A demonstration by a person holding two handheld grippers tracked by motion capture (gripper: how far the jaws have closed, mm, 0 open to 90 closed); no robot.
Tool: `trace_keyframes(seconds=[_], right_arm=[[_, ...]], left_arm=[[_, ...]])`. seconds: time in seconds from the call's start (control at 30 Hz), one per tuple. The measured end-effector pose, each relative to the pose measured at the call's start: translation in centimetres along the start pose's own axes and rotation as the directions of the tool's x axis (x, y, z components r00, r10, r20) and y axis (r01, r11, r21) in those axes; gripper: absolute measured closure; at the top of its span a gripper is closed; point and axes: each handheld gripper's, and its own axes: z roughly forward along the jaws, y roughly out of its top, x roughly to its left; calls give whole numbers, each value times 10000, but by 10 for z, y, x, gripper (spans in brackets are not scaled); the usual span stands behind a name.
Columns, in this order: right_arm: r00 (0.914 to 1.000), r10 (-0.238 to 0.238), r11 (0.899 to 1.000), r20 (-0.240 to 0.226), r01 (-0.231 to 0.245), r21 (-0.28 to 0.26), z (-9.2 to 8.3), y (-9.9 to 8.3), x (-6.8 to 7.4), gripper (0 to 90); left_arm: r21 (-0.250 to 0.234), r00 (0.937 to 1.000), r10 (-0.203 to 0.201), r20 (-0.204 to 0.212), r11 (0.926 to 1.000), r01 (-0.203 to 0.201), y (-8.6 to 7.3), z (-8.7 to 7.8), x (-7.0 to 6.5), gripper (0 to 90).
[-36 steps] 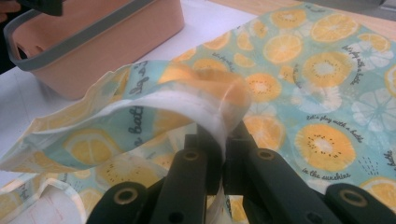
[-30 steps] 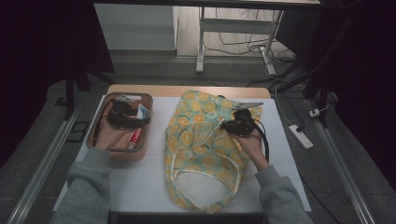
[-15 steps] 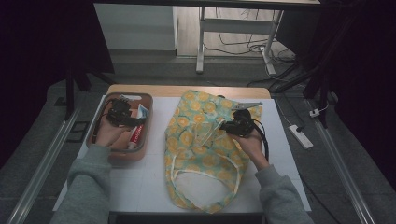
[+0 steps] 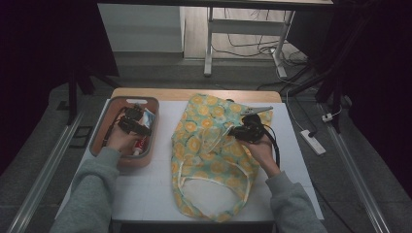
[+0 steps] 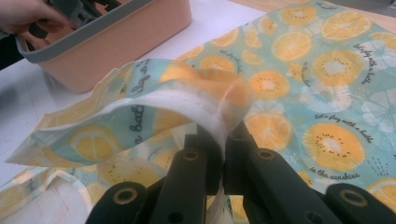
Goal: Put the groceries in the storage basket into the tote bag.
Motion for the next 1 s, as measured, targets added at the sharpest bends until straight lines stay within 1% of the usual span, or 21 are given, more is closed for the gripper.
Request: trace_keyframes(seconds=[0.03, 0.1, 0.13, 0.2, 0.27, 0.3, 0.33, 0.4, 0.43, 0.6, 0.77, 0.87, 0.93, 1.0], right_arm=[[10000, -31, 10000, 29, 31, -2, -1, 0, 0, 881], [10000, -3, 10000, 34, 3, -29, -1, 0, 0, 881], [10000, 19, 10000, 48, -18, -54, -1, 0, -1, 881], [10000, 45, 10000, 55, -45, -29, -1, -1, -2, 880], [10000, 46, 10000, 58, -46, -12, -1, -1, -2, 881], [10000, 43, 10000, 58, -43, -15, -1, -1, -1, 881], [10000, 30, 10000, 54, -30, -18, -1, -1, -1, 881], [10000, 20, 10000, 46, -20, -27, -1, 0, -1, 881], [10000, 37, 10000, 46, -37, -16, -1, -1, -1, 880], [10000, 55, 10000, 65, -55, -12, -1, -1, -2, 880], [9999, 71, 10000, 91, -71, -5, -1, -2, -2, 880], [9999, 95, 10000, 107, -95, 19, -1, -2, -3, 880], [9999, 79, 10000, 119, -79, 24, -1, -3, -3, 880], [9999, 94, 9999, 125, -94, 36, -1, -3, -3, 880]], left_arm=[[96, 9999, 5, -120, 10000, -4, 0, 2, 1, 254], [250, 9998, -127, 156, 9996, 123, 0, 5, 4, 264], [342, 9996, -173, 217, 9993, 165, 0, 6, 4, 265], [403, 9985, -317, 442, 9987, 300, 0, 8, 6, 272], [455, 9958, -456, 798, 9981, 420, 0, 9, 7, 323], [517, 9948, -554, 855, 9974, 511, 0, 9, 8, 348], [555, 9935, -645, 937, 9967, 594, 0, 10, 9, 353], [627, 9892, -882, 1175, 9947, 812, 0, 11, 11, 368], [655, 9872, -975, 1263, 9938, 897, 0, 10, 13, 390], [783, 9869, -941, 1309, 9934, 843, 1, 9, 15, 434], [797, 9863, -929, 1361, 9934, 826, 0, 8, 16, 450], [775, 9873, -875, 1326, 9940, 777, 0, 8, 17, 470], [732, 9882, -840, 1285, 9945, 750, 0, 6, 17, 502], [682, 9908, -808, 1087, 9949, 736, -1, 4, 17, 566]])
